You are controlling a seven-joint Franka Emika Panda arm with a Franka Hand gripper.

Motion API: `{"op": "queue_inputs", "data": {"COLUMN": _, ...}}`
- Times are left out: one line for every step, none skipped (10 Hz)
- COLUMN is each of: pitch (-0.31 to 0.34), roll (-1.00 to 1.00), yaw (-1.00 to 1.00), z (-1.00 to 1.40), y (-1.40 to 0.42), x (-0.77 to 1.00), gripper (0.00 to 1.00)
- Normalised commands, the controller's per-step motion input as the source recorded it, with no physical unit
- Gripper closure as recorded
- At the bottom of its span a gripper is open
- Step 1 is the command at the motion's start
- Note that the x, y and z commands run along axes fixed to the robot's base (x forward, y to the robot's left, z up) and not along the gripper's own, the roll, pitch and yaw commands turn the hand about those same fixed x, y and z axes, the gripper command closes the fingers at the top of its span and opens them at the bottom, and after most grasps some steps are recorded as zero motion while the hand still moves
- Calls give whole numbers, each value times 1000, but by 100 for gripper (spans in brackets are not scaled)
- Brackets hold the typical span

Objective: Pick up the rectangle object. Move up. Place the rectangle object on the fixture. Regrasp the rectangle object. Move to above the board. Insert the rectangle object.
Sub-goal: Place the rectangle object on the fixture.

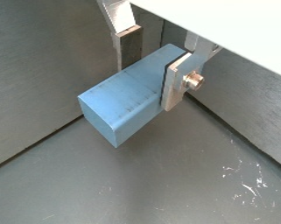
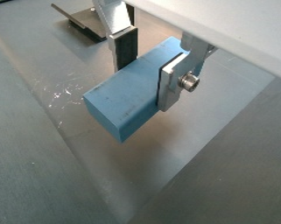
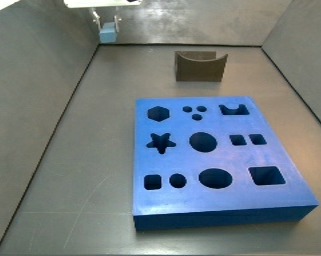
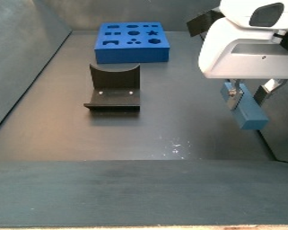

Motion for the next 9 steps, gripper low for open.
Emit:
{"op": "queue_inputs", "data": {"pitch": 274, "roll": 226, "yaw": 20, "z": 1000, "y": -11, "x": -39, "gripper": 100}}
{"op": "queue_inputs", "data": {"pitch": 274, "roll": 226, "yaw": 20, "z": 1000, "y": -11, "x": -39, "gripper": 100}}
{"op": "queue_inputs", "data": {"pitch": 274, "roll": 225, "yaw": 20, "z": 1000, "y": -11, "x": -39, "gripper": 100}}
{"op": "queue_inputs", "data": {"pitch": 274, "roll": 225, "yaw": 20, "z": 1000, "y": -11, "x": -39, "gripper": 100}}
{"op": "queue_inputs", "data": {"pitch": 274, "roll": 225, "yaw": 20, "z": 1000, "y": -11, "x": -39, "gripper": 100}}
{"op": "queue_inputs", "data": {"pitch": 344, "roll": -43, "yaw": -1000, "z": 658, "y": -462, "x": 1000, "gripper": 100}}
{"op": "queue_inputs", "data": {"pitch": 394, "roll": -65, "yaw": -1000, "z": 661, "y": -460, "x": 1000, "gripper": 100}}
{"op": "queue_inputs", "data": {"pitch": 391, "roll": -72, "yaw": -496, "z": 679, "y": -421, "x": 1000, "gripper": 100}}
{"op": "queue_inputs", "data": {"pitch": 325, "roll": -50, "yaw": -215, "z": 698, "y": -397, "x": 1000, "gripper": 100}}
